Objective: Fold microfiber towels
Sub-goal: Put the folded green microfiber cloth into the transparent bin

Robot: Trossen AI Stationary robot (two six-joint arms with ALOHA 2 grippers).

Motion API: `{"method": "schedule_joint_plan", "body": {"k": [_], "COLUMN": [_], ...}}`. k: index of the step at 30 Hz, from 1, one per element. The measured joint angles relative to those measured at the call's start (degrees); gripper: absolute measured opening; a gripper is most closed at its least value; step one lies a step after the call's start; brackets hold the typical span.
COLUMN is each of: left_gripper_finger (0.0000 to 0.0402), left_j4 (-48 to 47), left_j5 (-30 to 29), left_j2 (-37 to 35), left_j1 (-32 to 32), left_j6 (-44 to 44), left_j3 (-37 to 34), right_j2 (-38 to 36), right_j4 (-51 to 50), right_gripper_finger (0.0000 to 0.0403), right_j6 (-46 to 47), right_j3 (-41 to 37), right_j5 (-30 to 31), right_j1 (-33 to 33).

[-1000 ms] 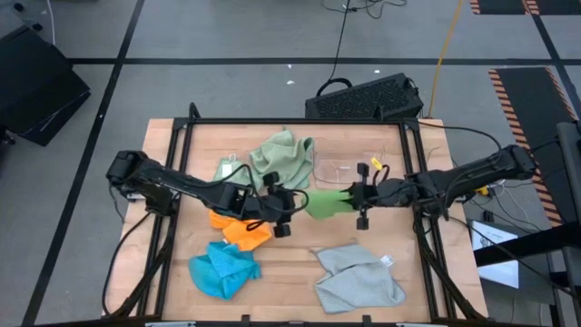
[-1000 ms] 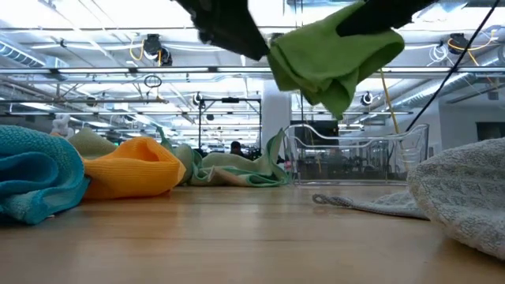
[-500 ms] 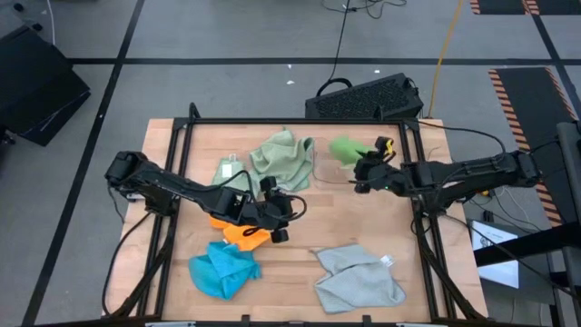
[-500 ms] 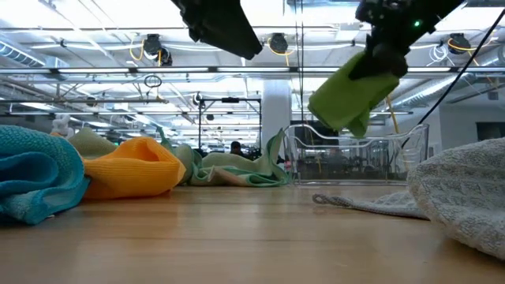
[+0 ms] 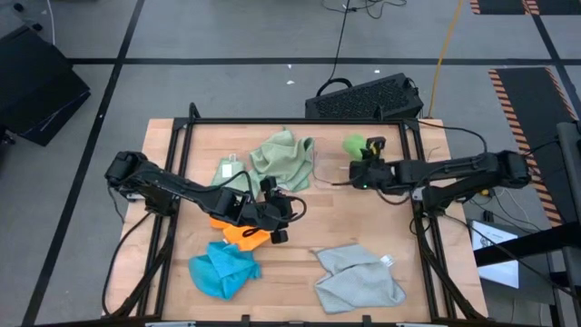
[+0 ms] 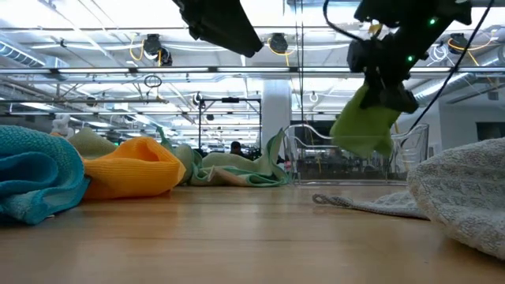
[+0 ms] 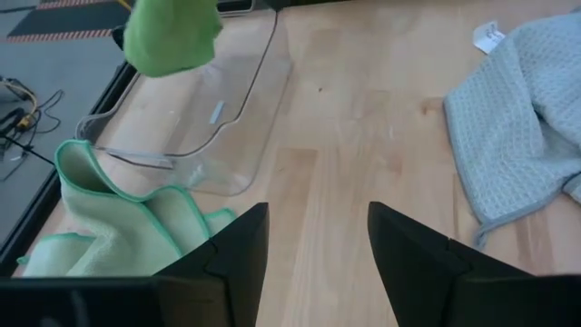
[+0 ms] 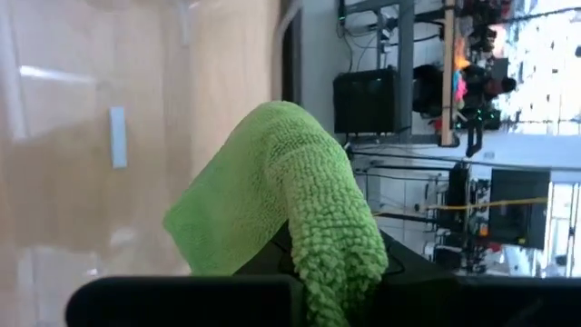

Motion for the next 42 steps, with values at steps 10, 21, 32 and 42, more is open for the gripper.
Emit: {"method": "schedule_joint_plan", "body": {"k": [10, 21, 32, 42], "left_gripper_finger": [0.0191, 0.0191, 0.0191, 0.0191], "left_j4": [0.05, 0.08, 0.07, 0.02], "left_j5": [-1.03, -1.05, -1.03, -1.01], "left_j2": [0.02, 0.01, 0.01, 0.02], "left_j1": [-0.76, -0.92, -0.92, -0.92], "left_j6": [-0.49, -0.51, -0.29, -0.49], "left_j3": [0.00, 0.00, 0.00, 0.00], "right_j2": [7.71, 13.09, 13.26, 11.20], "right_j4": [0.27, 0.03, 0.12, 0.49], "right_gripper_finger": [0.0022, 0.0022, 0.0026, 0.0120], "right_j6": [-7.48, -8.55, -8.53, -8.67], "right_j3": [-0.01, -0.02, -0.02, -0.04], "right_j5": [0.13, -5.40, -19.18, -24.90], "right_j1": [0.00, -0.39, -5.37, -8.34]}}
